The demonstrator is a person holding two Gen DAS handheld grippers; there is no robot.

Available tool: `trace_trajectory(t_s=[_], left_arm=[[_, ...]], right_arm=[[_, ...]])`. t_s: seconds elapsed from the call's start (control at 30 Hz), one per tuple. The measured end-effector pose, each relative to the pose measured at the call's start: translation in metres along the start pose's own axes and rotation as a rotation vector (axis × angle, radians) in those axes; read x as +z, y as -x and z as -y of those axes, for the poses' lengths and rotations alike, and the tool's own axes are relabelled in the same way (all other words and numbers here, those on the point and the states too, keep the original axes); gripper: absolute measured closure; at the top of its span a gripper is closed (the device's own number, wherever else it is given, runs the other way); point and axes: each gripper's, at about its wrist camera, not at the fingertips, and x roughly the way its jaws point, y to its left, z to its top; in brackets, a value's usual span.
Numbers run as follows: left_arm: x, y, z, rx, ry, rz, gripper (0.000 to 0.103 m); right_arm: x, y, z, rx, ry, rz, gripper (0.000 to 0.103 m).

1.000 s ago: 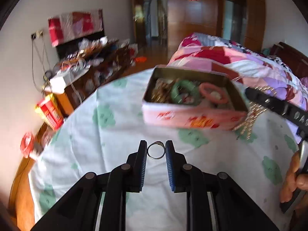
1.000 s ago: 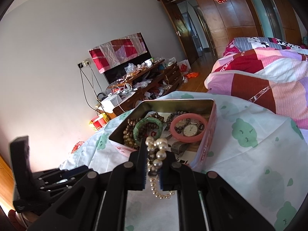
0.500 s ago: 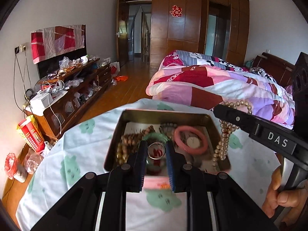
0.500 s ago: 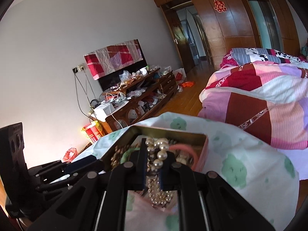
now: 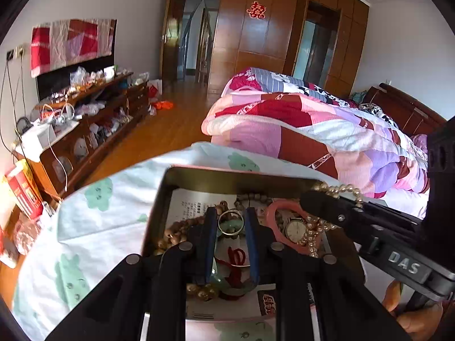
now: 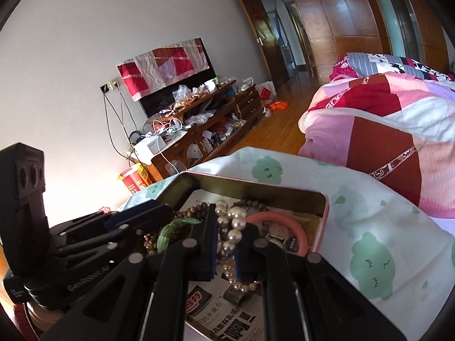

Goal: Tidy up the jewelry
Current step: 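Carry the ring and pearl necklace into the tin and open both tools, then withdraw both open tools from the tin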

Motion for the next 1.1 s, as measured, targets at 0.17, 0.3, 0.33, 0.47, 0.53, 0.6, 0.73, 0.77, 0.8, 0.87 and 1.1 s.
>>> trace_trajectory(t_s=[0.17,0.3,0.33,0.47,0.53,0.6,0.73,0.77,0.8,0.87,1.1], left_arm=[[-0.001,-0.009,-0.001,0.023,0.001,-0.027,0.076],[0.000,0.000,-0.009,0.016,0.046,0.004,0.046],[0.001,0.003,-0.011,0.022,0.052,0.017,0.044],[0.007,0.018,-0.019,0.015,0.091,0.081,0.041],[0.011,0.028,-0.022,0.028,0.106,0.116,0.041],[0.016,0.037,-0.026,0.057,0.117,0.147,0.041],[0.011,0.048,-0.025,0.098,0.127,0.164,0.038],[0.007,0.048,-0.022,0.118,0.121,0.161,0.037],[0.002,0.047,-0.018,0.142,0.114,0.155,0.037],[-0.008,0.045,-0.011,0.179,0.107,0.136,0.037],[-0.038,0.047,0.020,0.287,0.029,0.114,0.037]], right_arm=[[0.000,0.003,0.009,0.035,-0.056,0.011,0.036],[0.007,0.035,0.022,0.055,-0.124,0.137,0.036],[0.008,0.041,0.026,0.057,-0.138,0.166,0.036],[0.011,0.059,0.038,-0.009,-0.192,0.249,0.036],[0.012,0.054,0.041,-0.029,-0.206,0.234,0.036],[0.012,0.050,0.040,-0.041,-0.206,0.221,0.036],[0.012,0.053,0.035,-0.088,-0.179,0.242,0.022],[0.010,0.056,0.034,-0.105,-0.170,0.255,0.017],[0.009,0.056,0.032,-0.119,-0.161,0.263,0.015],[0.008,0.057,0.029,-0.152,-0.139,0.273,0.014],[-0.003,0.064,0.010,-0.268,-0.047,0.306,0.007]])
